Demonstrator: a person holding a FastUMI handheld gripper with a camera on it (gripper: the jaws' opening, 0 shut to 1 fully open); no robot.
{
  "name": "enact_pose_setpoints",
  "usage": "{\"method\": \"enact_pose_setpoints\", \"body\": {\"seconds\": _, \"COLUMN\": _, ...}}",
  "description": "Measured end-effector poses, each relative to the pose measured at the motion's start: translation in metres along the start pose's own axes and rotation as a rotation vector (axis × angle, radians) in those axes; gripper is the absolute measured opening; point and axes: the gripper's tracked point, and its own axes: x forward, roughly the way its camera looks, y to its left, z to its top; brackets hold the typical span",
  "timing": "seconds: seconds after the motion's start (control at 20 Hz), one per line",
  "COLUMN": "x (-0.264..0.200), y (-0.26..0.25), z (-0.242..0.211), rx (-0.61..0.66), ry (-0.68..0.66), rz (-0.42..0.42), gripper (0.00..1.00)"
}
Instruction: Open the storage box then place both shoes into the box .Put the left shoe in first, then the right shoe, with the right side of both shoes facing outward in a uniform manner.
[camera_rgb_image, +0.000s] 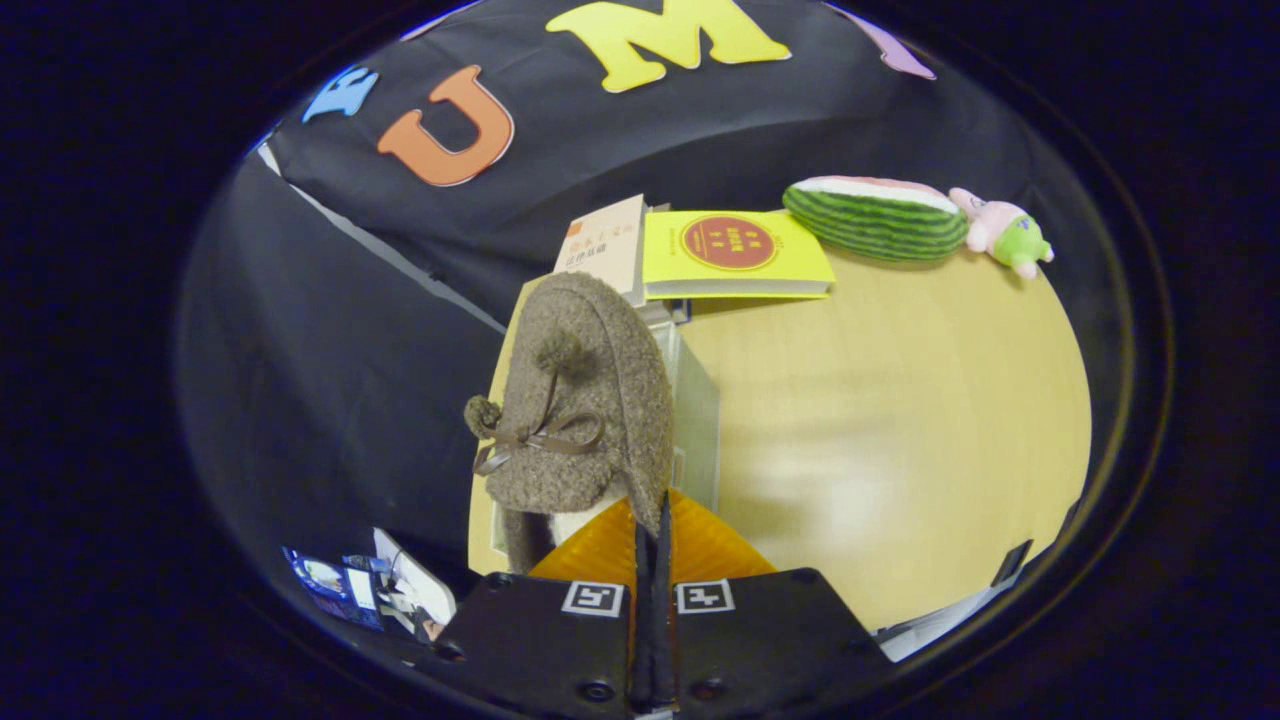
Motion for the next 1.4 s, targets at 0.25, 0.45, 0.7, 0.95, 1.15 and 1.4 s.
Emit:
{"method": "enact_pose_setpoints", "body": {"seconds": 0.25, "x": 0.033, "y": 0.016, "z": -0.005, "rx": -0.011, "ry": -0.02, "rz": -0.03, "gripper": 0.06}}
{"method": "enact_pose_setpoints", "body": {"seconds": 0.45, "x": 0.048, "y": 0.008, "z": -0.004, "rx": 0.028, "ry": -0.057, "rz": -0.05, "gripper": 0.06}}
{"method": "enact_pose_setpoints", "body": {"seconds": 0.7, "x": 0.04, "y": -0.002, "z": 0.0, "rx": -0.005, "ry": -0.152, "rz": -0.048, "gripper": 0.45}}
{"method": "enact_pose_setpoints", "body": {"seconds": 0.95, "x": -0.018, "y": -0.007, "z": 0.024, "rx": -0.184, "ry": -0.377, "rz": -0.158, "gripper": 0.99}}
{"method": "enact_pose_setpoints", "body": {"seconds": 1.15, "x": -0.055, "y": 0.003, "z": 0.027, "rx": -0.234, "ry": -0.489, "rz": -0.141, "gripper": 0.99}}
{"method": "enact_pose_setpoints", "body": {"seconds": 1.4, "x": -0.107, "y": 0.003, "z": 0.028, "rx": -0.273, "ry": -0.634, "rz": -0.144, "gripper": 0.99}}
